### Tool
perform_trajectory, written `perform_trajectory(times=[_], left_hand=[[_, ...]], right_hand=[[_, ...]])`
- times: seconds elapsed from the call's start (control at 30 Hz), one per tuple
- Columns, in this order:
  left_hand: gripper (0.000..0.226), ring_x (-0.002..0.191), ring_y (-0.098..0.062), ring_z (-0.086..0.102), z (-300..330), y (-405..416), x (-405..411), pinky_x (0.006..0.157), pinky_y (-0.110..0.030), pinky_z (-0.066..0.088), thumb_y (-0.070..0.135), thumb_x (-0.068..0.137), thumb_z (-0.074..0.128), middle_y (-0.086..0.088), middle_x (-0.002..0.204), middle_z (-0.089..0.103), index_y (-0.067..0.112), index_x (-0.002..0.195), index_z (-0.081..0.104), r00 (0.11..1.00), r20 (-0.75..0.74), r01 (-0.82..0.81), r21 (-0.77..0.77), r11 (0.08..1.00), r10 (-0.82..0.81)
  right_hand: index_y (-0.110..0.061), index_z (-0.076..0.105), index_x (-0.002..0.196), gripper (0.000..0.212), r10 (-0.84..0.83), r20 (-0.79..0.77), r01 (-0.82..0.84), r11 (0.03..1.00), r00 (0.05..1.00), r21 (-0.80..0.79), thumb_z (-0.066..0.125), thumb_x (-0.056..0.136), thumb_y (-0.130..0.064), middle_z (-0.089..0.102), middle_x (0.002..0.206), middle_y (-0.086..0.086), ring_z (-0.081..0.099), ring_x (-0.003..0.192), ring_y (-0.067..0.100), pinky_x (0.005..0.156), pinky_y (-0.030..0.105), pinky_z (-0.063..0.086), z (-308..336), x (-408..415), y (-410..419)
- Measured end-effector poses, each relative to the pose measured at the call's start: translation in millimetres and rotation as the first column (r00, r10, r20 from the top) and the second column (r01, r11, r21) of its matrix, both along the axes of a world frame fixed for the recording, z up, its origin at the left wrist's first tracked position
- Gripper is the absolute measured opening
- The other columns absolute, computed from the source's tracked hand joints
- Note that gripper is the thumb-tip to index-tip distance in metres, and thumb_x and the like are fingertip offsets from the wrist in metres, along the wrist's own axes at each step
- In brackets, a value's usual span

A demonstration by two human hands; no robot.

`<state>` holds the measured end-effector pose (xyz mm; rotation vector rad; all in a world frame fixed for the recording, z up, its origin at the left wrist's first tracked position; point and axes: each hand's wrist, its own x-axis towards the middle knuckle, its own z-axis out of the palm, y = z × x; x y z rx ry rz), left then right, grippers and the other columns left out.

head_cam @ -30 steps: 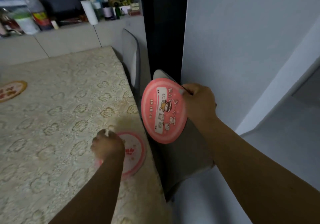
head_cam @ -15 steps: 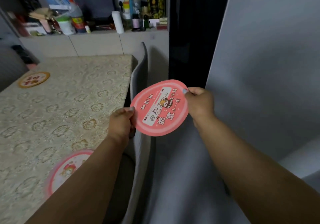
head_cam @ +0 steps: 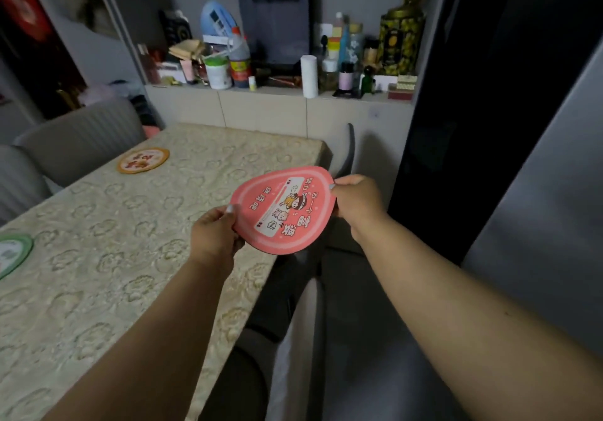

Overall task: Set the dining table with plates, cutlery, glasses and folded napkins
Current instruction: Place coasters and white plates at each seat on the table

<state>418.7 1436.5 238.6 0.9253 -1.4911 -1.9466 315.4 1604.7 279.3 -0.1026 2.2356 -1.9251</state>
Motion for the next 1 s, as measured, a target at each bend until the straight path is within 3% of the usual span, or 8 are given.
perform_trajectory(times=[0.13, 0.23, 0.37, 0.53, 0.67, 0.8, 0.9, 1.0], left_hand=[[0.02, 0.032, -0.006, 0.037, 4, -33, -46, 0.037, -0.016, 0.037, 0.01, 0.099, 0.048, 0.005, 0.037, 0.044, 0.007, 0.084, 0.061, 0.998, 0.013, -0.07, 0.007, 0.998, 0.069], [0.025, 0.031, -0.006, 0.042, 3, -52, -72, 0.039, -0.016, 0.04, 0.005, 0.096, 0.05, 0.001, 0.041, 0.048, 0.006, 0.072, 0.055, 0.99, 0.009, -0.141, 0.039, 0.989, 0.141], [0.025, 0.034, -0.006, 0.049, -7, -68, -103, 0.041, -0.018, 0.047, 0.004, 0.095, 0.051, -0.008, 0.058, 0.051, 0.007, 0.071, 0.051, 0.976, 0.039, -0.217, 0.063, 0.974, 0.215], [0.024, 0.04, -0.009, 0.052, -27, -80, -149, 0.046, -0.023, 0.052, 0.006, 0.095, 0.055, -0.007, 0.058, 0.051, 0.007, 0.072, 0.051, 0.97, 0.065, -0.239, 0.113, 0.964, 0.233], [0.02, 0.056, -0.018, 0.057, -44, -87, -195, 0.049, -0.026, 0.056, 0.007, 0.093, 0.06, -0.01, 0.063, 0.056, 0.004, 0.075, 0.053, 0.955, 0.135, -0.282, 0.147, 0.948, 0.263], [0.02, 0.056, -0.021, 0.061, -66, -92, -243, 0.046, -0.027, 0.054, 0.002, 0.092, 0.06, -0.013, 0.066, 0.059, 0.003, 0.074, 0.05, 0.921, 0.261, -0.334, 0.149, 0.931, 0.289], [0.019, 0.055, -0.023, 0.063, -85, -94, -270, 0.047, -0.03, 0.056, -0.003, 0.089, 0.06, -0.016, 0.066, 0.06, 0.002, 0.075, 0.05, 0.886, 0.371, -0.346, 0.134, 0.928, 0.277], [0.009, 0.058, -0.024, 0.066, -99, -94, -286, 0.049, -0.033, 0.058, 0.0, 0.089, 0.062, -0.018, 0.071, 0.063, -0.003, 0.084, 0.055, 0.85, 0.45, -0.359, 0.118, 0.926, 0.272]], right_hand=[[-0.02, 0.059, 0.071, 0.019, 0.039, -0.041, -0.035, 0.994, 0.998, 0.103, 0.062, 0.084, -0.007, 0.071, 0.09, 0.007, 0.067, 0.087, 0.025, 0.081, 0.04, 0.057, -2, -67, -50], [-0.016, 0.064, 0.085, 0.009, 0.075, -0.079, -0.059, 0.98, 0.994, 0.189, 0.06, 0.086, -0.008, 0.069, 0.099, 0.007, 0.065, 0.093, 0.025, 0.085, 0.037, 0.055, -8, -107, -82], [-0.013, 0.066, 0.099, 0.015, 0.129, -0.119, -0.093, 0.958, 0.984, 0.272, 0.059, 0.086, -0.008, 0.068, 0.104, 0.005, 0.064, 0.097, 0.024, 0.087, 0.037, 0.055, -19, -148, -116], [-0.014, 0.064, 0.102, 0.02, 0.219, -0.183, -0.129, 0.906, 0.958, 0.403, 0.054, 0.088, -0.004, 0.061, 0.106, 0.001, 0.059, 0.098, 0.02, 0.081, 0.025, 0.048, -30, -206, -145], [-0.011, 0.069, 0.106, 0.02, 0.317, -0.093, -0.23, 0.832, 0.944, 0.505, 0.052, 0.094, -0.01, 0.057, 0.086, -0.003, 0.052, 0.091, 0.016, 0.083, 0.022, 0.043, -41, -263, -163], [-0.005, 0.066, 0.108, 0.026, 0.414, 0.051, -0.357, 0.71, 0.909, 0.607, 0.056, 0.09, -0.022, 0.067, 0.106, 0.008, 0.058, 0.084, 0.023, 0.072, 0.025, 0.047, -68, -324, -194], [-0.001, 0.063, 0.111, 0.033, 0.472, 0.104, -0.421, 0.637, 0.875, 0.646, 0.057, 0.089, -0.025, 0.066, 0.104, 0.014, 0.06, 0.084, 0.028, 0.066, 0.025, 0.044, -90, -355, -209], [-0.001, 0.065, 0.104, 0.031, 0.532, 0.151, -0.481, 0.561, 0.833, 0.674, 0.055, 0.091, -0.027, 0.065, 0.092, 0.012, 0.057, 0.071, 0.023, 0.056, 0.023, 0.039, -109, -375, -219]])
